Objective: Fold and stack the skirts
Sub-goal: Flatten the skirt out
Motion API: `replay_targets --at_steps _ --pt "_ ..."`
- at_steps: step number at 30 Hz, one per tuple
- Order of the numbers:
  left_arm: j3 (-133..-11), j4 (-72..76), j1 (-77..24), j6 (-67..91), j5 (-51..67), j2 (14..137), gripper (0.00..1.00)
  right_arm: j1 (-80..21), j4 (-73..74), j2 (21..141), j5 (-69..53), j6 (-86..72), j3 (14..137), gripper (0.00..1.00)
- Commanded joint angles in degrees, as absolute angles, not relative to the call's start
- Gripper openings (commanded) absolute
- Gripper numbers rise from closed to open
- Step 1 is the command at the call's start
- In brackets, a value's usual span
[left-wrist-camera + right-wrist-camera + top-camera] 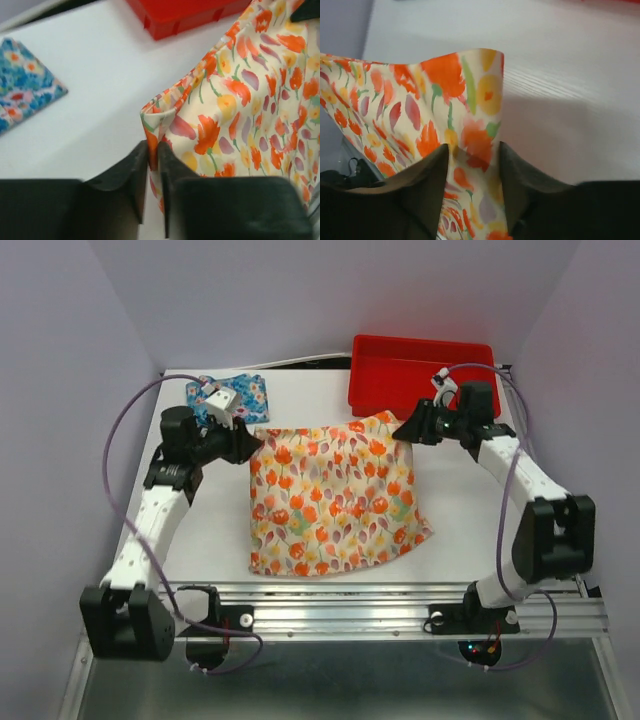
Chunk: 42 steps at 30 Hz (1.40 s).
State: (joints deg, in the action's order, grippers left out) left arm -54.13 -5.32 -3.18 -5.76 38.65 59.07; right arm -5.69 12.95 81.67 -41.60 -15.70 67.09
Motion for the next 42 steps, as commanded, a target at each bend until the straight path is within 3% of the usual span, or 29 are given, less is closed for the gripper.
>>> replay_targets --at_steps 1,3,4,9,12,19,27,33,42 --pt "-56.6 -2.6 -4.1 -4.4 30.4 71.8 0.5 -5.1 15.2 95.1 -34.1 -18.3 72.1 0.56" --pt "-59.8 -3.2 -4.0 -4.7 25.8 78.3 0.72 -5.1 19.5 99.6 -29.4 -17.9 77.3 0.75" --pt "-61.1 -3.8 -3.9 -5.0 25.0 80.0 0.74 -5.1 20.2 102.1 -28.2 -17.0 78.9 0.77" --pt "-63.3 -2.7 -1.8 -4.9 23.4 80.6 0.88 -5.1 20.8 101.1 -21.9 -11.4 82.5 0.78" --pt "-60.9 -1.6 -1.8 -5.4 24.9 77.4 0.88 -5.1 21.4 99.9 -24.3 -9.5 81.7 0.68" --pt "-55.7 -6.3 -1.9 -5.4 31.3 75.8 0.77 -5.1 25.0 100.2 -34.3 -9.4 77.1 0.49" --pt "-52.3 -9.6 -2.1 -5.6 34.0 78.9 0.61 -5.6 25.5 103.7 -39.2 -9.8 70.9 0.42" --pt "-52.6 -12.6 -2.2 -7.1 35.1 85.7 0.5 -6.1 22.7 105.5 -38.7 -13.8 64.2 0.35" --pt "-61.3 -14.2 -4.1 -9.3 30.1 102.9 0.41 -8.2 20.8 103.5 -39.0 -19.1 52.0 0.21"
